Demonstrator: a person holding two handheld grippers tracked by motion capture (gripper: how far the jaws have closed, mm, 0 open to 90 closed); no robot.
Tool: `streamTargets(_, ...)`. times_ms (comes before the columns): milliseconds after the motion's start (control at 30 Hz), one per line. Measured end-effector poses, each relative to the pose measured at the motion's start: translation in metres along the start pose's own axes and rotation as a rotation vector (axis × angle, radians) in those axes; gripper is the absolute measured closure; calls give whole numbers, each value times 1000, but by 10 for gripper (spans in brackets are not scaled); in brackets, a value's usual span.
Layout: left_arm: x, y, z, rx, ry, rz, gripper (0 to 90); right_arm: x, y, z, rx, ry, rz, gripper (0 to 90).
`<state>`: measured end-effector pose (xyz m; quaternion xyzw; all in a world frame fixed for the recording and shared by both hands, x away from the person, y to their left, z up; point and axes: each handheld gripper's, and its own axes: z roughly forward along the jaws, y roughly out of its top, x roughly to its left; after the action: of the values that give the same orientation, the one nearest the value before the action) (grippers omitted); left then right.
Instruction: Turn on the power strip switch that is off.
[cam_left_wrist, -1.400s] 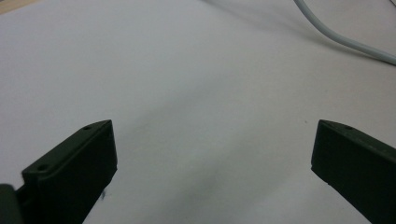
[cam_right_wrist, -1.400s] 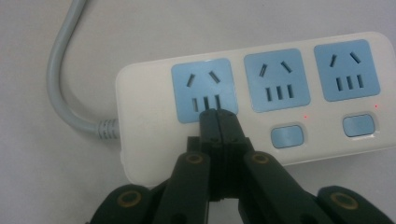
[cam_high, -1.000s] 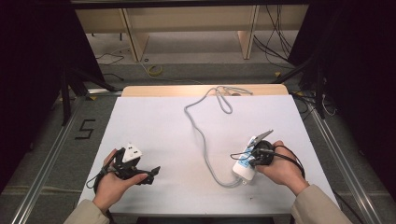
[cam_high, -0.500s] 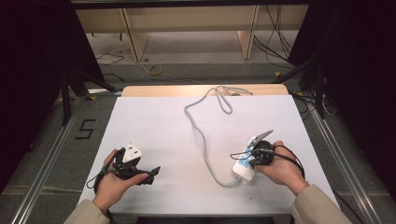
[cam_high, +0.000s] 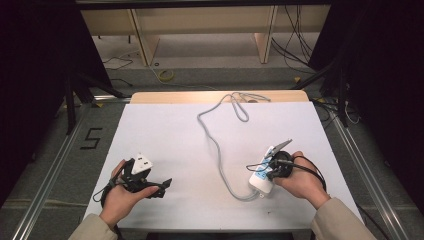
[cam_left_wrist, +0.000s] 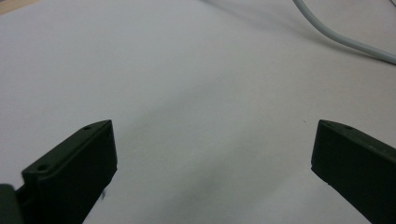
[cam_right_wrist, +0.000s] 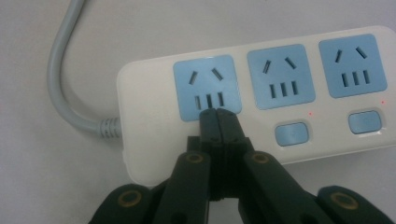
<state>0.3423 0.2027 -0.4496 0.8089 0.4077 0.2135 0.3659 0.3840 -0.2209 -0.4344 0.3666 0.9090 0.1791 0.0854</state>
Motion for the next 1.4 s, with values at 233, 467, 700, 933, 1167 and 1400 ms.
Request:
streamTargets(233, 0, 0, 0, -1, -1, 0, 0, 0, -1, 0, -4, -2, 2, 900)
streamTargets(467, 0, 0, 1, -2, -2, -3, 0, -1, -2, -1, -16, 7, 9, 900)
streamTargets(700, 0, 0, 1, -1, -4, -2, 0, -2, -3, -1, -25, 12, 12, 900)
streamTargets(933, 0, 0, 2, 0, -5, -1, 0, -2, -3, -1, -27, 13, 9, 900)
streamTargets(1167, 0, 0, 1, 0, -5, -1, 0, -2, -3, -2, -33, 16, 6, 900)
streamTargets(1400, 0, 0, 2, -1, -4, -3, 0, -3, -4, -4, -42, 15, 7, 900)
